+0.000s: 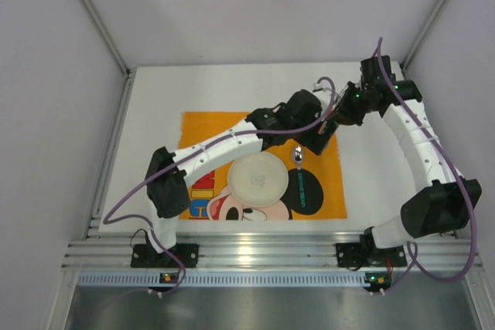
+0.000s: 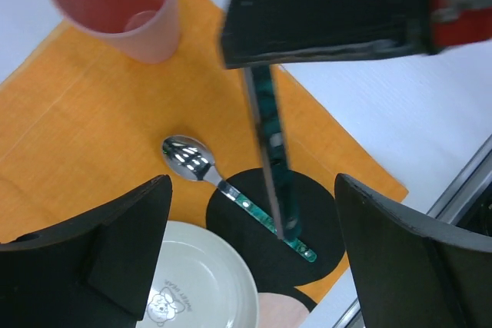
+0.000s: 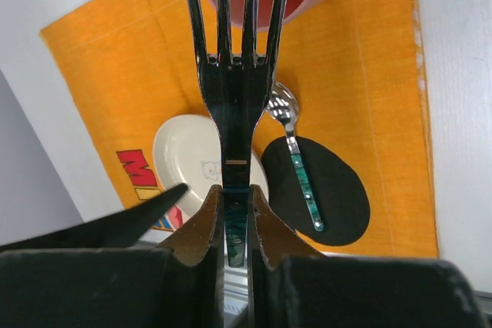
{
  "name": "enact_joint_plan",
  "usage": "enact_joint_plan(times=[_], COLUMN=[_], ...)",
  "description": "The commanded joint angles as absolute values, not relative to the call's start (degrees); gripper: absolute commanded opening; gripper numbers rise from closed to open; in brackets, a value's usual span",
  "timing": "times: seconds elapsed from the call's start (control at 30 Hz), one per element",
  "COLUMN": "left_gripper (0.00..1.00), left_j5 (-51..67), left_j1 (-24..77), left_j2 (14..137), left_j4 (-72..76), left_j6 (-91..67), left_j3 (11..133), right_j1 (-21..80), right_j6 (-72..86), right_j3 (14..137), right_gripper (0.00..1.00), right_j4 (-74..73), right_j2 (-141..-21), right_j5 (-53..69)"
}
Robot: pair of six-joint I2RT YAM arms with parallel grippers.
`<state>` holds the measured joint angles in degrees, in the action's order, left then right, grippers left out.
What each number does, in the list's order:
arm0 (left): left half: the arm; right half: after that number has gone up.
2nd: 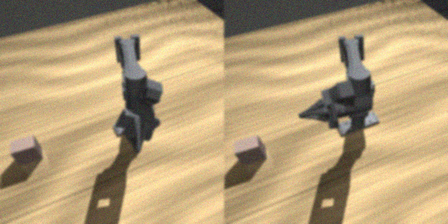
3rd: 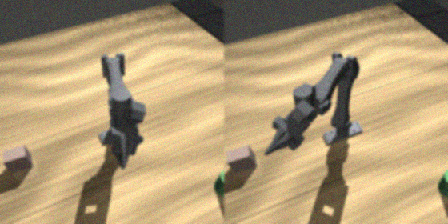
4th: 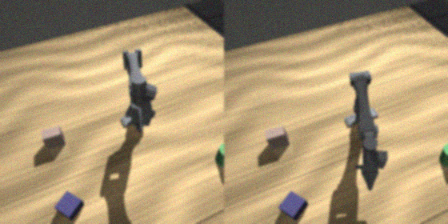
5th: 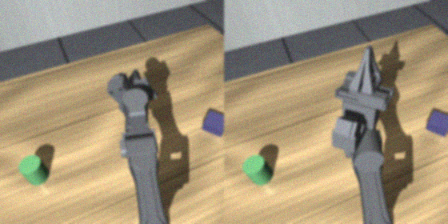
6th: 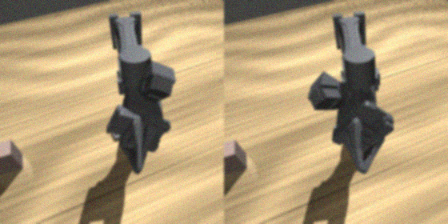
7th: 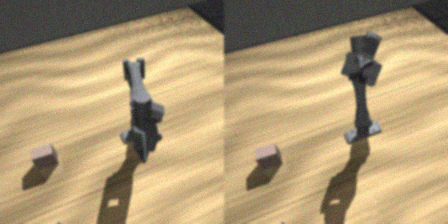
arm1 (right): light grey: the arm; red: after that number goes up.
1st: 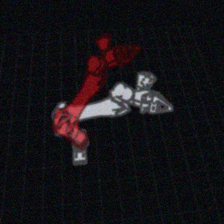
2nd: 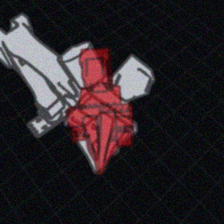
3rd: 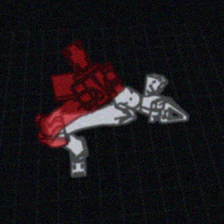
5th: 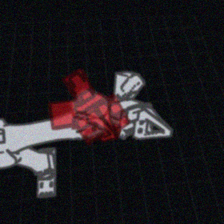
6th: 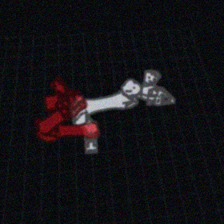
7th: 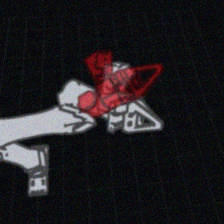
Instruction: Set the dinner table for one person
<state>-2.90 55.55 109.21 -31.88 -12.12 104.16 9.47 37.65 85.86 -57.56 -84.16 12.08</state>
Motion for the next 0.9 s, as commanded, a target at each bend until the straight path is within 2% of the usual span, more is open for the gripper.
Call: enact_joint_plan(times=[0.0,0.17,0.23,0.3,0.4,0.5,0.53,0.63,0.7,0.73,0.77,0.87], left_gripper=[0.91,0.89,0.79,0.73,0.71,0.64,0.58,0.49,0.17,0.06,0.0,0.0], left_j5=[-6.9,-8.3,-11.9,-17.2,-24.8,-32.6,-35.0,-37.6,-41.6,-42.9,-45.2,-47.5], left_j1=[58.3,61.2,62.4,63.2,66.5,70.6,71.8,72.7,72.7,72.7,72.7,72.7], left_j2=[111.2,111.7,112.4,113.7,117.1,120.9,121.2,121.5,120.8,120.3,119.7,119.0], left_j4=[-35.4,-36.1,-36.7,-38.1,-40.4,-40.6,-40.2,-39.9,-39.0,-37.8,-37.3,-37.0], left_j6=[-8.5,-7.9,-7.2,-6.6,-2.0,3.6,4.5,4.6,4.9,5.4,5.7,5.8], left_j3=[109.5,109.9,110.4,111.6,114.8,116.7,116.4,116.1,114.7,114.1,113.1,112.4], right_j1=[11.5,12.4,12.6,12.9,14.1,16.4,17.0,19.1,19.9,20.0,20.5,21.2], right_j6=[38.2,38.8,38.8,38.8,38.8,39.1,39.2,39.5,39.5,39.5,39.5,39.3], right_j3=[89.8,88.2,87.8,87.5,87.1,87.4,87.5,88.4,88.8,88.9,89.2,89.9], right_gripper=[0.0,0.0,0.0,0.0,0.0,0.0,0.0,0.0,0.0,0.0,0.0,0.0], right_j4=[-59.9,-59.4,-59.3,-59.4,-59.3,-59.3,-59.5,-60.0,-60.3,-60.4,-60.4,-60.6], right_j2=[-82.7,-81.7,-81.2,-80.9,-80.9,-81.0,-81.4,-81.7,-81.9,-82.1,-82.1,-82.4], right_j5=[14.6,15.2,15.7,16.6,18.1,18.6,18.6,18.5,18.6,18.7,18.8,18.9])
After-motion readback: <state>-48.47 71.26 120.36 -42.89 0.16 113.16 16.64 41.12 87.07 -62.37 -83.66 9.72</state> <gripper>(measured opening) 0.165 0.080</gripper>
